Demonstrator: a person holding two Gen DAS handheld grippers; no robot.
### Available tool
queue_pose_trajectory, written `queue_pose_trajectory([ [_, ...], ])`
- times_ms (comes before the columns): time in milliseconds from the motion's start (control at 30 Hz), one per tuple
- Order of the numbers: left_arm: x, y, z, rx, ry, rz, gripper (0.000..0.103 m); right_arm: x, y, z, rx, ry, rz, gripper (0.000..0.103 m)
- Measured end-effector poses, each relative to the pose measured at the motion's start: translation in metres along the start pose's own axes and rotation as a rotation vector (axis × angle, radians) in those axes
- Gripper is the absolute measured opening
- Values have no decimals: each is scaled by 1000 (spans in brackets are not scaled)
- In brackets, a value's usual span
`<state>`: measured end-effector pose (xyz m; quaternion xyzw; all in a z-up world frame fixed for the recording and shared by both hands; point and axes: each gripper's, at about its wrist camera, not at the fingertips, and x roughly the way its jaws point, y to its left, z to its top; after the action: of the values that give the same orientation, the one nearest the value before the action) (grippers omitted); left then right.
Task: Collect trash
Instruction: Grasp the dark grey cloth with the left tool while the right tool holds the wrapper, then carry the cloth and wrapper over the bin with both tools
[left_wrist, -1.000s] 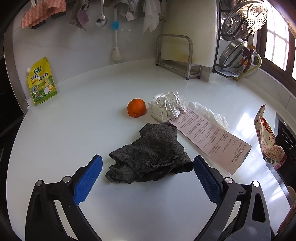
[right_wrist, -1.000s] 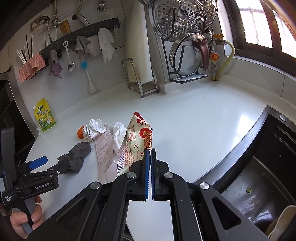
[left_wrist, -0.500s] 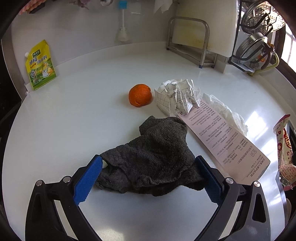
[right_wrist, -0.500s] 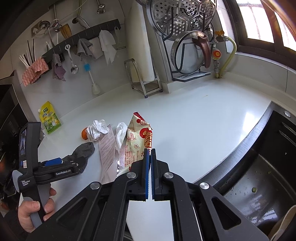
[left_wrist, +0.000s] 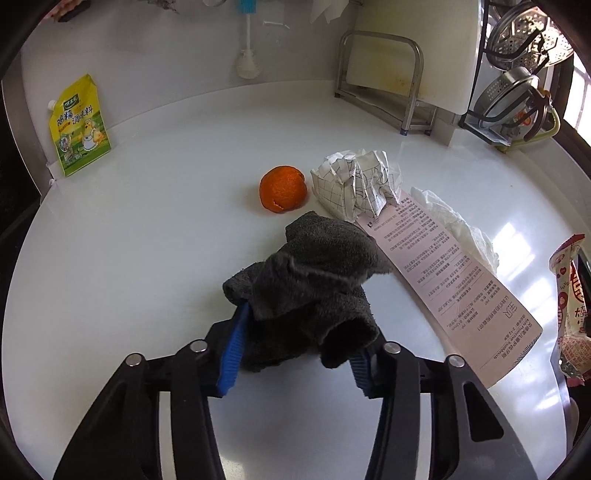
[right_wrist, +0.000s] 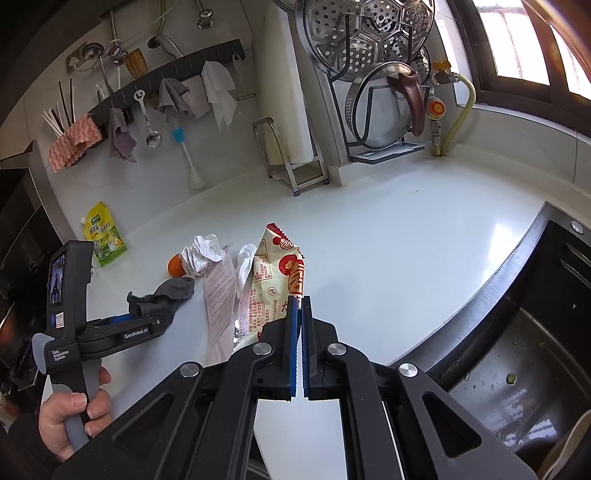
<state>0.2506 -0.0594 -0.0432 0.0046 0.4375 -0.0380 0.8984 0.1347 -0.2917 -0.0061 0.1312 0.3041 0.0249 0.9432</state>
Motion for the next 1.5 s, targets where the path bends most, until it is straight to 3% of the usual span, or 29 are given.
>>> queue_pose_trajectory([
  [100, -5, 1, -3, 0, -21, -17, 24, 0, 1, 0, -4, 1, -2, 2],
  [267, -20, 3, -11, 27, -74, 5, 17, -1, 5, -2, -16, 0, -4, 2],
  [733, -83, 14, -42, 66, -213, 35, 15, -38, 28, -20, -59, -4, -27, 2],
  [1033, -125, 14, -81, 96, -241, 1, 15, -82, 37, -48, -57, -8, -69, 2],
  [1500, -178, 1, -163, 166, -237, -62, 15, -147, 60, -123, -55, 8, -66, 2],
])
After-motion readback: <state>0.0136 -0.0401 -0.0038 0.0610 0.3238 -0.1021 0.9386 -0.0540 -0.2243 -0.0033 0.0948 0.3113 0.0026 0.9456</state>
